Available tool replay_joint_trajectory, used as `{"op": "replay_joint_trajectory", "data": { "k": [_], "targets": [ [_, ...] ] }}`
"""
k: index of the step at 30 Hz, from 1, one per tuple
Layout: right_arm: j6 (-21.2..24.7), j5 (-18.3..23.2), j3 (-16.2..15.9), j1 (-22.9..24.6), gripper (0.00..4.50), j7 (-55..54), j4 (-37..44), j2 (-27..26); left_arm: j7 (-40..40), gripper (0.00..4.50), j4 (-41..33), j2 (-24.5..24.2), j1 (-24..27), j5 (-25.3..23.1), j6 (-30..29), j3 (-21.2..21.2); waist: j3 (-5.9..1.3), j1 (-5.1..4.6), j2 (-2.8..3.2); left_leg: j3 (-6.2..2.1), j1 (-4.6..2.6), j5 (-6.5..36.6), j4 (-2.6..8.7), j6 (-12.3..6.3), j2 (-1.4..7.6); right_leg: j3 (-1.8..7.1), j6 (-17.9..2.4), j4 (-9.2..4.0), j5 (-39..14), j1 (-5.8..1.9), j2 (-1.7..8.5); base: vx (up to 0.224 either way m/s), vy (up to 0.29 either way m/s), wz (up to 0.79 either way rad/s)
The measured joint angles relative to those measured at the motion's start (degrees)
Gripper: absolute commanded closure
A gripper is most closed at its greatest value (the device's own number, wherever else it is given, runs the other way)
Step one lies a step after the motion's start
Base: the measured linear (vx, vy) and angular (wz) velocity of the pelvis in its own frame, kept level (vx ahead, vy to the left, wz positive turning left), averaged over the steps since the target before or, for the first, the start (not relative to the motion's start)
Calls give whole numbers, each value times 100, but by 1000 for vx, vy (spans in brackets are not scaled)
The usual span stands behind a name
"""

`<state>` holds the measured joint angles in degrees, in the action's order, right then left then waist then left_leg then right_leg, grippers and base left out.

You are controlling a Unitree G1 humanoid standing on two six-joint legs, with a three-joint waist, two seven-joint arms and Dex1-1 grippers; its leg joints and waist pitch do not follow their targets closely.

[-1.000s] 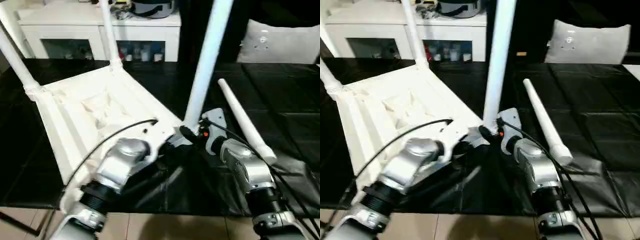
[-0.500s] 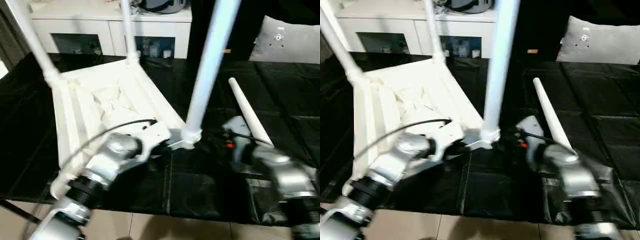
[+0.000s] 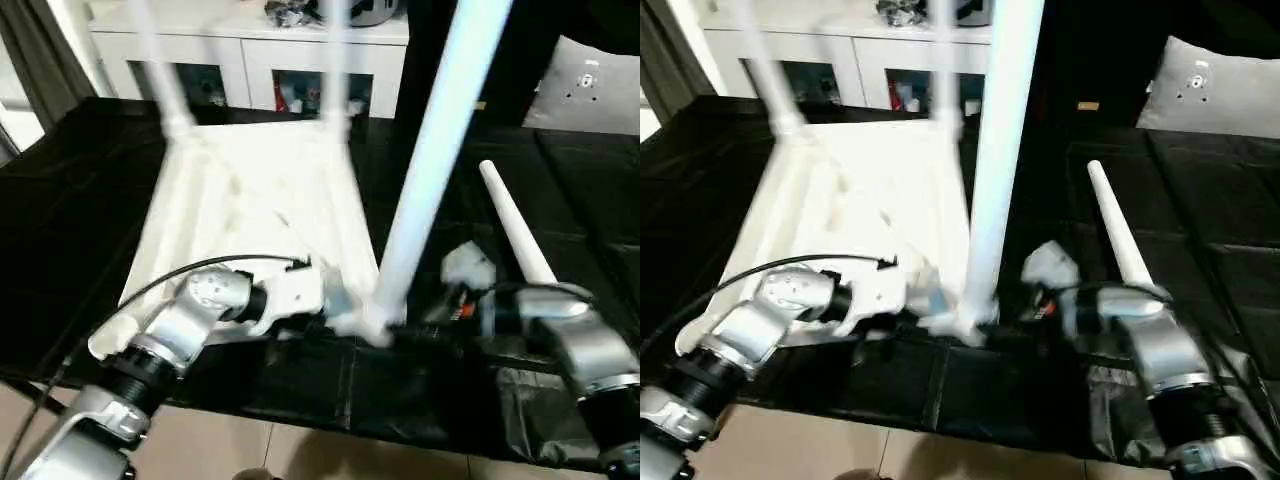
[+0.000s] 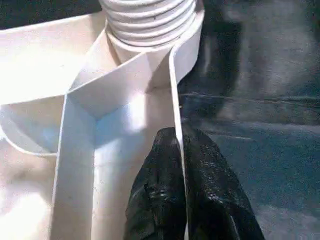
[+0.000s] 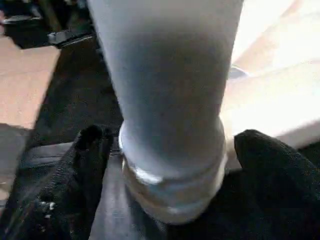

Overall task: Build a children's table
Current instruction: Rotate leg to tighten

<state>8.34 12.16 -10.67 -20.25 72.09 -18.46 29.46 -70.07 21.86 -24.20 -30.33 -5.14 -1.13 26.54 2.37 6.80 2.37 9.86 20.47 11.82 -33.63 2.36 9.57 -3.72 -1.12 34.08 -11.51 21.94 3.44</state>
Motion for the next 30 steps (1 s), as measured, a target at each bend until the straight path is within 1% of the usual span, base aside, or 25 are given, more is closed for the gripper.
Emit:
{"op": "replay_joint_trajectory", "data": {
  "k": [2, 3, 6, 7, 8, 9, 13, 15, 17, 19, 21, 22, 23, 24, 25, 27, 29, 30],
  "targets": [
    [-3, 18, -33, -11, 62, 94, -28, -18, -62, 450, 41, 2, -33, 4, 66, 40, 0, 2, 0, 0, 0, 0, -2, 0, -1, 0, 0, 1, 0, -1, 1, 0, 0, 0],
    [-4, 38, -55, -11, 83, 120, -32, -21, -86, 450, 60, 1, -46, 4, 96, 50, 0, 0, 0, 1, 0, 0, -3, 0, -1, 1, 0, 1, 1, -2, 1, 0, 0, 0],
    [-23, 56, -67, -14, 104, 205, -71, -33, -119, 450, 112, 1, -64, 4, 172, 54, 0, -2, -1, 1, 0, 0, -3, 0, 0, 0, -1, 2, 0, -2, 1, 0, 0, 0],
    [-25, 56, -67, -19, 104, 219, -99, -40, -133, 450, 135, 1, -72, 5, 204, 53, 0, -2, -1, 1, -1, 0, -3, 0, 0, 0, 0, 3, 0, -2, 1, 0, 0, 0],
    [-26, 58, -67, -23, 128, 223, -111, -47, -150, 450, 152, 1, -80, 6, 219, 52, 0, -2, -1, 1, -1, 0, -3, 0, 0, 0, 0, 3, 0, -2, 1, 0, 0, 0],
    [-27, 64, -67, -26, 128, 225, -120, -49, -160, 450, 158, 1, -83, 8, 222, 52, 0, -2, -1, 1, -1, 0, -2, 0, 0, -1, 0, 3, 0, -2, 1, 0, 0, 0],
    [-27, 78, -65, -30, 164, 227, -133, -57, -190, 450, 166, 5, -76, 53, 185, 38, 0, -1, 0, 1, -1, -1, -2, -1, 1, -1, -1, 3, 0, -1, 0, 0, 0, 0],
    [-13, 87, -61, -26, 171, 226, -133, -64, -191, 450, 151, 19, -60, 95, 71, 10, 0, -1, 0, 1, -1, -4, -2, -6, 1, -1, -1, 4, 0, -1, 1, 0, 0, 0],
    [145, 108, -25, 8, 175, 76, -79, -209, -132, 450, 46, 122, 39, 169, -303, -124, -3, -18, 2, 4, -6, -4, -2, -6, 2, 1, -1, 6, 0, -4, 1, 0, 0, 0],
    [305, 50, 40, 36, 177, -303, -72, -400, 75, 450, -29, 221, 121, 202, -749, -306, -7, -51, 5, 5, -28, -1, -3, 2, 2, 2, -7, 13, 3, -18, 0, 0, 0, 0],
    [428, -21, 138, 36, 178, -703, -89, -598, 302, 450, -72, 303, 160, 199, -1069, -399, -7, -117, 5, 9, -41, -6, -3, 9, 3, 3, -13, 15, 9, -35, 1, 0, 0, 0],
    [537, -70, 245, 36, 178, -1091, -137, -800, 539, 450, -99, 414, 205, 188, -1330, -498, -6, -196, 4, 9, -58, -7, -2, 10, 5, 2, 18, 11, -10, -55, 0, -54, 1, -8],
    [596, -75, 335, 28, 178, -1390, -206, -943, 727, 450, -120, 510, 217, 171, -1514, -561, -5, -252, 1, 10, -69, -7, -5, 10, 7, 0, 20, 10, -11, -58, 1, 0, 0, 0],
    [649, -102, 459, -8, 178, -1864, -304, -1183, 1066, 450, -188, 686, 263, 141, -1826, -680, -4, -343, 0, 10, -77, -7, -3, 11, 8, -4, 21, 2, -12, -58, 4, 0, 0, 0],
    [680, -151, 559, -69, 178, -2263, -406, -1374, 1348, 450, -207, 848, 267, 102, -2047, -769, -3, -409, -1, 10, -82, -8, -5, 13, 7, -5, 21, 0, -12, -55, 4, 0, 0, 0],
    [746, -254, 641, -229, 178, -2867, -558, -1597, 1807, 450, -248, 1133, 269, 73, -2369, -852, 1, -518, -9, 9, -90, -8, -5, 13, 5, -10, 22, -13, -12, -53, 7, 0, 0, 0],
    [747, -341, 715, -350, 178, -3311, -702, -1767, 2155, 450, -268, 1343, 256, -19, -2528, -893, 1, -543, -22, 7, -90, -8, -5, 13, 6, -13, 22, -16, -12, -47, 7, 0, 0, 0],
    [745, -396, 740, -424, 178, -3572, -779, -1881, 2346, 450, -268, 1456, 246, -83, -2603, -918, -2, -553, -18, 7, -92, -8, -4, 13, 5, -12, 22, -16, -12, -45, 7, 0, 0, 0]
  ]
}}
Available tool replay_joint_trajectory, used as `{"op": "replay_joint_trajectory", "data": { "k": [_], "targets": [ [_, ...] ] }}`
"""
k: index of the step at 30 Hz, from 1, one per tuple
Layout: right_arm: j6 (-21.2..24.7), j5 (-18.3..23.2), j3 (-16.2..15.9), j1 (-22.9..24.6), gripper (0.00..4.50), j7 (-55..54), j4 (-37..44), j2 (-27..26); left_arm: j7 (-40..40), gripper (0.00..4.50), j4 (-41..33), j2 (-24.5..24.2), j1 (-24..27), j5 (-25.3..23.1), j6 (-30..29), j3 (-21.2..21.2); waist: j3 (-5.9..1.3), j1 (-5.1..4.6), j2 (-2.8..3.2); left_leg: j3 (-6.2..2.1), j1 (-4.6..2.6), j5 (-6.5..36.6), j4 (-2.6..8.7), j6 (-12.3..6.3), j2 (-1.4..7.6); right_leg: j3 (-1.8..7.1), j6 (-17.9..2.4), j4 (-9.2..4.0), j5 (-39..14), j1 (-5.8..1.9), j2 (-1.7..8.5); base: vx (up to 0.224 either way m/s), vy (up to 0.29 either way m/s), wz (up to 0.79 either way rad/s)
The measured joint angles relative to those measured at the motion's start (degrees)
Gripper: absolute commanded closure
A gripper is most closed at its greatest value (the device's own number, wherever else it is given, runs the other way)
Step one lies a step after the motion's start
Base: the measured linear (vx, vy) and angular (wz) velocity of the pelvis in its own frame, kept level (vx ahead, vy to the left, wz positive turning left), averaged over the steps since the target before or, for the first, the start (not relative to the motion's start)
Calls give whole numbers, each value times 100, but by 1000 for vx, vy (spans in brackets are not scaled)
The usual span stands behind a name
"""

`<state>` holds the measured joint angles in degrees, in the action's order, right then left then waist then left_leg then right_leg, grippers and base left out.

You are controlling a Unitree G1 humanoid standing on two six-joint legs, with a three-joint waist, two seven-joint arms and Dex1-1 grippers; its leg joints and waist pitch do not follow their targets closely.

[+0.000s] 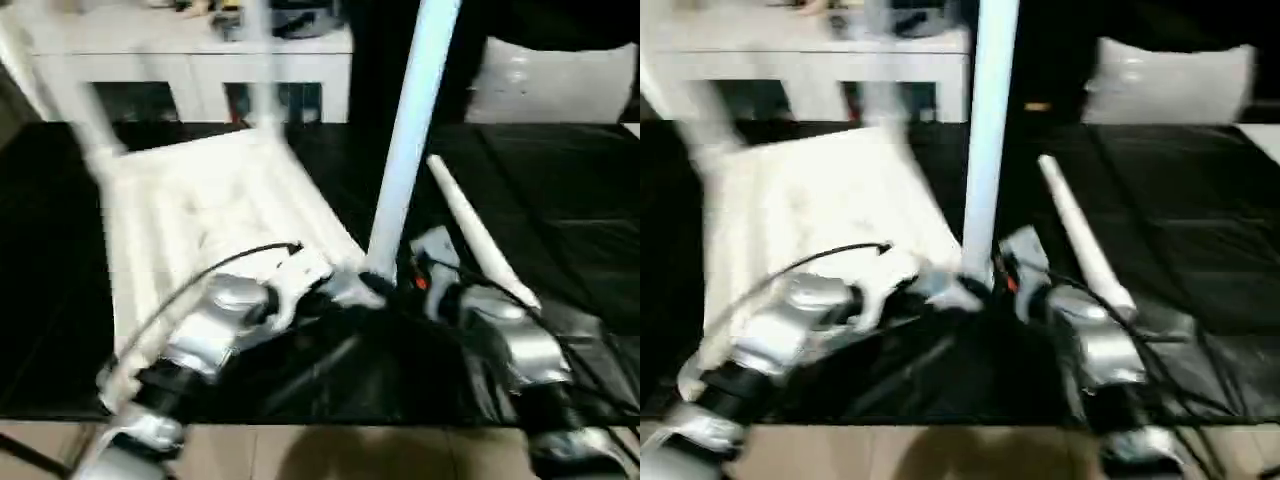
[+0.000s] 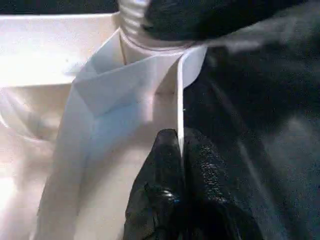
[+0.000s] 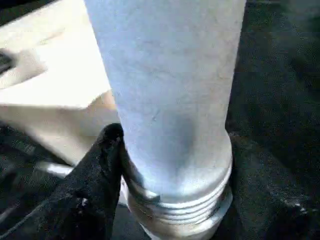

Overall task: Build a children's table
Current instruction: Rotate leg to tighten

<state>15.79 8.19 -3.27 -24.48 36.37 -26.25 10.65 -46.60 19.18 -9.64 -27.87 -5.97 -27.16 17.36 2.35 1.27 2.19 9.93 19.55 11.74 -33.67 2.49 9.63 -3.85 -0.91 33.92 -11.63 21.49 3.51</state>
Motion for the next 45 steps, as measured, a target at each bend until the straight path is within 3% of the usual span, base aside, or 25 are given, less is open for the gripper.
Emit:
{"op": "replay_joint_trajectory", "data": {
  "k": [1, 4, 7, 12, 16, 23, 26, 28, 34, 42, 44, 45],
  "targets": [
    [-21, -25, 38, -47, 178, -211, -73, -95, 158, 450, 9, 82, -10, -51, -32, -19, -1, -2, 1, 0, 0, 0, 3, 0, -1, 0, 0, 0, 0, 1, 0, 0, 0, 0],
    [-117, -108, 202, -131, 108, -750, -207, -307, 666, 450, 88, 402, -97, -259, -111, -15, -3, 40, 4, 0, 12, 1, 6, 1, -3, 3, 0, 0, 0, 13, 0, 0, 0, 0],
    [-106, -107, 306, -114, 86, -852, -194, -337, 808, 450, 43, 536, -122, -275, -164, 56, -17, 95, 32, 0, 52, 2, 12, 0, -14, 12, -9, -3, 15, 44, 3, 0, 0, 0],
    [-156, 5, 291, 33, 33, -319, -31, -37, 676, 450, -26, 450, -122, -270, -52, 228, -15, 213, 30, -1, 61, 14, 30, 5, -10, 6, -38, 1, 35, 46, 1, 0, 0, 0],
    [-231, 183, 273, 176, 7, 396, 94, 395, 378, 450, -20, 222, -125, -219, 203, 272, -10, 251, 47, -3, 63, 13, 51, 6, -8, 0, -31, -1, 28, 53, -2, 0, 0, 0],
    [-349, 331, 152, 241, 7, 1800, 152, 1251, -342, 450, 5, -297, -126, -67, 642, 347, -2, 347, 49, -4, 84, -5, 47, -24, -2, -5, -34, 5, 28, 72, -5, 0, 0, 0],
    [-449, 331, -10, 238, 7, 2387, 264, 1596, -719, 450, -3, -529, -126, -31, 850, 434, 0, 380, 47, -4, 86, -5, 41, -24, -1, -6, -35, 5, 29, 72, -5, 0, 0, 0],
    [-752, 201, -244, 218, 7, 2721, 281, 1845, -1101, 450, -22, -786, -125, 21, 1098, 538, 0, 393, 46, -4, 85, -4, 41, -23, 0, -7, -35, 5, 28, 72, -5, 0, 0, 0],
    [-1098, 120, -526, 130, 7, 3455, 259, 1923, -1846, 450, -21, -1113, -128, 80, 1566, 690, 3, 507, 38, -5, 68, -2, 27, -24, 0, -8, -35, 7, 28, 71, -3, 0, 0, 0],
    [-1006, 340, -707, 122, 83, 4092, 256, 1921, -2399, 450, -16, -1289, -177, 135, 1856, 880, 5, 574, 33, -5, 68, 1, 5, -25, 1, -7, -40, 16, 32, 66, 0, 0, 0, 0],
    [-1006, 346, -762, 122, 83, 4200, 250, 1913, -2450, 450, -6, -1292, -192, 136, 1876, 898, 5, 575, 32, -5, 66, 1, 5, -25, 1, -6, -40, 18, 31, 65, 0, 0, 0, 0],
    [-1006, 350, -783, 122, 114, 4255, 243, 1910, -2472, 450, 11, -1292, -201, 142, 1892, 904, 5, 577, 33, -5, 66, 1, 5, -25, 2, -7, -40, 19, 31, 65, 0, 0, 0, 0]
  ]
}}
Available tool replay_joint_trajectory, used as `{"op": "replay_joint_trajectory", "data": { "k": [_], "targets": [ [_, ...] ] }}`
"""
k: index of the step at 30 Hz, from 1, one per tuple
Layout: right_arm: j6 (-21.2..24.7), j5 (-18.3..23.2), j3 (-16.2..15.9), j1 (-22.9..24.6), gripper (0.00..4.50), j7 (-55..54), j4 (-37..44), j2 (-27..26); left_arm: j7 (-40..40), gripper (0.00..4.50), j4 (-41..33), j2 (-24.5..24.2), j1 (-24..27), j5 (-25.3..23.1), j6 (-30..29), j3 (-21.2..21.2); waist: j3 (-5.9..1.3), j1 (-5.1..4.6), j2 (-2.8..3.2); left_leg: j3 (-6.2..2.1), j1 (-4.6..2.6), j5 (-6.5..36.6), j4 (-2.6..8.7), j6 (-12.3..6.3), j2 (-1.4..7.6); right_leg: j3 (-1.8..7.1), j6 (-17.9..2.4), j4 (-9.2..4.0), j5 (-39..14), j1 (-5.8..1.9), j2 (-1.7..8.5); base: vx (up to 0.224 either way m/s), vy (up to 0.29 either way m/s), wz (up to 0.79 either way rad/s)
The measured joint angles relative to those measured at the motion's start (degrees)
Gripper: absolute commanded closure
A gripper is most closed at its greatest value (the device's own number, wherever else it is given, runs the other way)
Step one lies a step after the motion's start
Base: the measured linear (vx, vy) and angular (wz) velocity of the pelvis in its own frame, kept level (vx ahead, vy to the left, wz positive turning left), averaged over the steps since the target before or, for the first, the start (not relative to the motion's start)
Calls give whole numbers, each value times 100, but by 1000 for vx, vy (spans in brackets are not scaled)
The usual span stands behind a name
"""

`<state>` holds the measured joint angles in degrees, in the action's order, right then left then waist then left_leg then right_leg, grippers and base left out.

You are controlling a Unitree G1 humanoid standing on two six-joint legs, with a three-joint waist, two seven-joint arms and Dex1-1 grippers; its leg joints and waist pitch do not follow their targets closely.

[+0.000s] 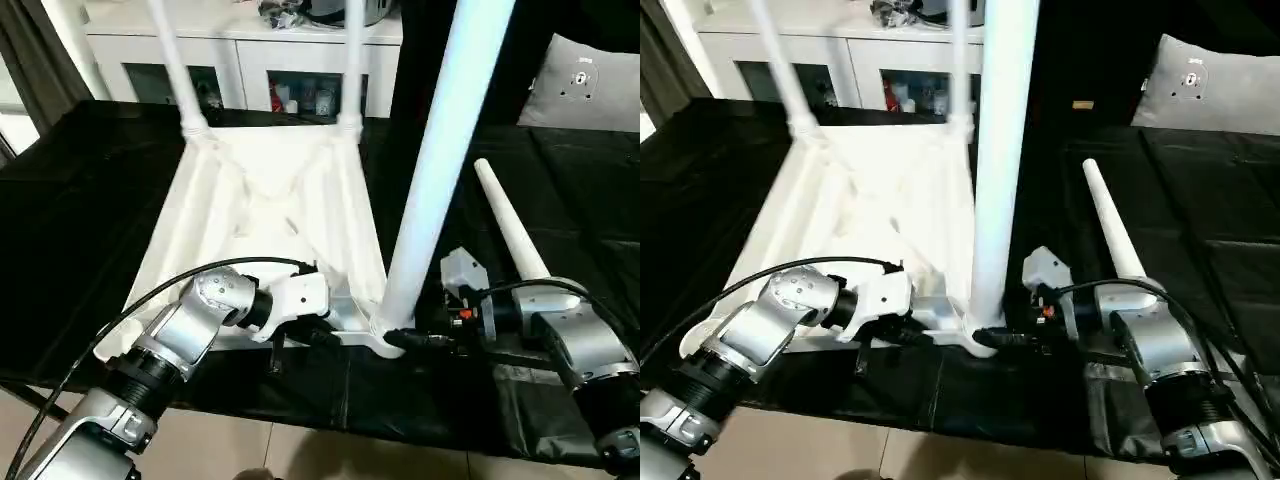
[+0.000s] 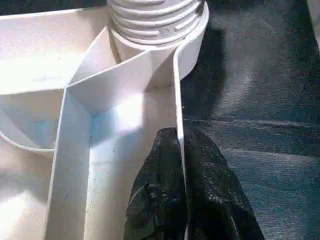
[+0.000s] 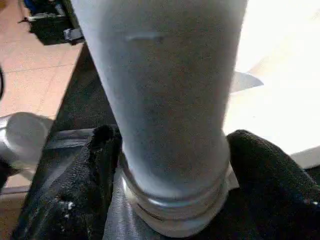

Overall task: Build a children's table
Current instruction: Rotate leg to tighten

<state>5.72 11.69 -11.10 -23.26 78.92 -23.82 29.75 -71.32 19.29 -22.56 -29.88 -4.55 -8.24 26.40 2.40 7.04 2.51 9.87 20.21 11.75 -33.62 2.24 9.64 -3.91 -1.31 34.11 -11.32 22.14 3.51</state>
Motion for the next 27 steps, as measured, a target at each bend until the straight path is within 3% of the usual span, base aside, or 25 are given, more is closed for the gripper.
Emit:
{"op": "replay_joint_trajectory", "data": {
  "k": [6, 10, 16, 21, 24, 27],
  "targets": [
    [103, 106, -10, 15, 153, 146, 7, -5, -147, 450, 24, -19, -4, 87, -13, 1, -1, 11, 1, 0, 2, -1, 1, -2, 1, -1, 0, 0, 0, 1, 0, 0, 0, 0],
    [327, 183, 127, 229, 173, -140, 205, -195, -47, 450, -125, 83, 130, 247, -515, -175, -2, -20, 3, 4, -3, -1, 2, -1, 3, 0, 0, 3, 0, -2, -1, 0, 0, 0],
    [750, 4, 500, 273, 178, -1763, 221, -825, 958, 450, -221, 522, 235, 196, -1524, -584, 4, -297, -7, 9, -29, 8, -1, 44, 11, -2, 18, 1, -9, -26, -3, 0, 0, 0],
    [910, -252, 924, 59, 178, -3592, -62, -1685, 2287, 450, -215, 1294, 217, -9, -2265, -984, 4, -535, -12, 10, -32, 7, -6, 44, 12, -2, 18, -3, -9, -21, -4, 0, 0, 0],
    [907, -308, 1146, -78, 178, -4626, -210, -2126, 2968, 450, -91, 1685, 112, -171, -2361, -1022, 3, -547, -12, 10, -26, 8, -2, 46, 12, -3, 18, -5, -8, -15, -5, 0, 0, 0],
    [764, -366, 1191, -131, 108, -4970, -290, -2222, 3303, 450, -38, 1884, 56, -272, -2381, -972, -5, -493, 0, 10, -16, 10, 7, 47, 11, -2, 15, -8, -5, -13, -4, 0, 0, 0]
  ]
}}
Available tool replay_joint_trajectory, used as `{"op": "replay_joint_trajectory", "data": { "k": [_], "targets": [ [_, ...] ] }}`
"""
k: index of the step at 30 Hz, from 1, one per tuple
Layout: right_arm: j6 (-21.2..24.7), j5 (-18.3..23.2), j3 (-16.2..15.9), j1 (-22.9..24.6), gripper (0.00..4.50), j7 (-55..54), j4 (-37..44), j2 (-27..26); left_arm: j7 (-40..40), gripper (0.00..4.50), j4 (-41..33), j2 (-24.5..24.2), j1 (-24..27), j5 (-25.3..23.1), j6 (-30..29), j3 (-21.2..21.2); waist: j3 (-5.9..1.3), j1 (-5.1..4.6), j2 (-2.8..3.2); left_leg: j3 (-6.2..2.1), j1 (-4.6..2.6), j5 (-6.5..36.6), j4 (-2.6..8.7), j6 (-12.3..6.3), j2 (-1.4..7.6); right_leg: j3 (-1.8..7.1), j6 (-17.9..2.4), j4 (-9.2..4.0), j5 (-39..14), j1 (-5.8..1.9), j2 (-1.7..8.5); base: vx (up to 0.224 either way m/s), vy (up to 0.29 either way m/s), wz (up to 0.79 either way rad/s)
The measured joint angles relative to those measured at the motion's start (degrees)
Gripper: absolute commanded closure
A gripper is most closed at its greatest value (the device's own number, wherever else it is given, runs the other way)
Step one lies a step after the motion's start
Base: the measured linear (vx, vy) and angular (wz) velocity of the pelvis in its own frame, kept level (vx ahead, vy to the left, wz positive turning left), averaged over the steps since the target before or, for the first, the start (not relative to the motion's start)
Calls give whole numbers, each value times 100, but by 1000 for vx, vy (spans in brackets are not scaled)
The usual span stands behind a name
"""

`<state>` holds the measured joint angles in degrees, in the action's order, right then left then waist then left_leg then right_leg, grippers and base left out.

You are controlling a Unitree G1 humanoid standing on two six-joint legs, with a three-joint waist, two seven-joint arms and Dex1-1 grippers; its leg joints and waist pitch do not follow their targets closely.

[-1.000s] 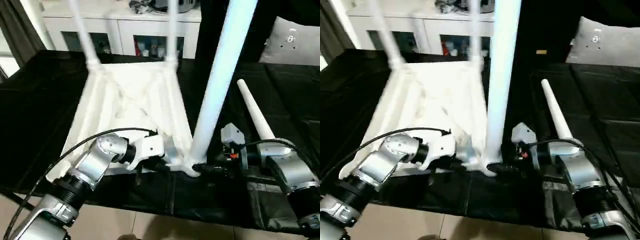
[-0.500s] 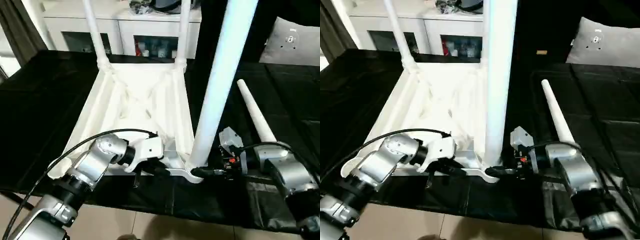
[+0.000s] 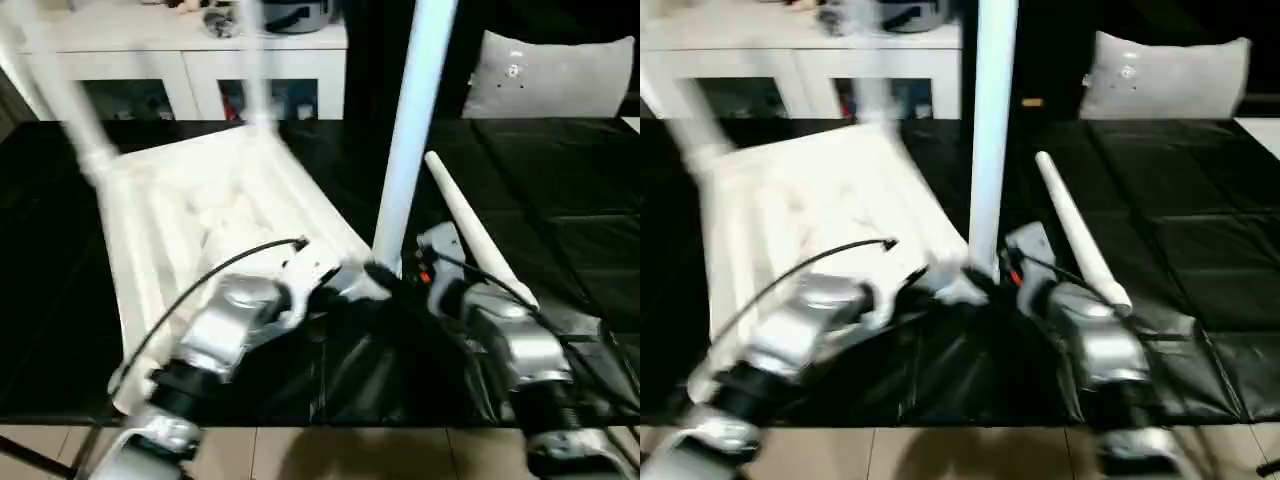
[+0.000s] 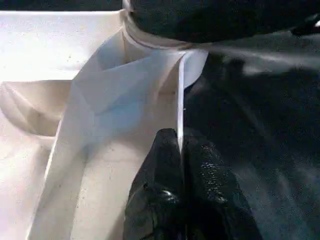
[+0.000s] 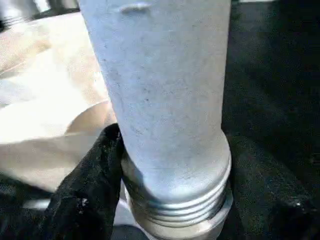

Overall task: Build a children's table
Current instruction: Rotate leg to tighten

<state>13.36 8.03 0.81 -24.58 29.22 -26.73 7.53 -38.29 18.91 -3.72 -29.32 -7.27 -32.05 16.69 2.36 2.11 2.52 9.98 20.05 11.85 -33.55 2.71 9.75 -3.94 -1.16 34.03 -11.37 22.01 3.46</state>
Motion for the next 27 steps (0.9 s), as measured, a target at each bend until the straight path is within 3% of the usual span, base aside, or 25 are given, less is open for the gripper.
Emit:
{"op": "replay_joint_trajectory", "data": {
  "k": [7, 13, 24, 27],
  "targets": [
    [-133, -5, 8, 197, 65, 325, 206, 157, -34, 450, -42, -43, -5, -82, 183, 212, -9, 106, 14, -1, 3, 13, 20, 4, 1, -4, -15, -5, 6, 3, -1, 0, 0, 0],
    [-191, 223, -122, 347, 6, 1437, 314, 844, -592, 450, 108, -488, -67, -33, 735, 355, 3, 165, 0, -3, 4, 14, 21, 7, 3, -7, -14, -5, 5, 4, -3, 0, 0, 0],
    [-460, 361, -513, 408, 6, 3806, 548, 2309, -2233, 450, 149, -1608, -75, 174, 1768, 649, 9, 307, -7, -3, 5, 13, 13, 0, 8, -9, -16, -1, 4, 4, -4, 0, 0, 0],
    [-569, 358, -635, 395, 6, 4068, 537, 2343, -2576, 450, 139, -1753, -55, 212, 1995, 701, 9, 356, -6, -4, 5, 13, 9, 0, 9, -11, -17, 2, 3, 5, -4, 0, 0, 0]
  ]
}}
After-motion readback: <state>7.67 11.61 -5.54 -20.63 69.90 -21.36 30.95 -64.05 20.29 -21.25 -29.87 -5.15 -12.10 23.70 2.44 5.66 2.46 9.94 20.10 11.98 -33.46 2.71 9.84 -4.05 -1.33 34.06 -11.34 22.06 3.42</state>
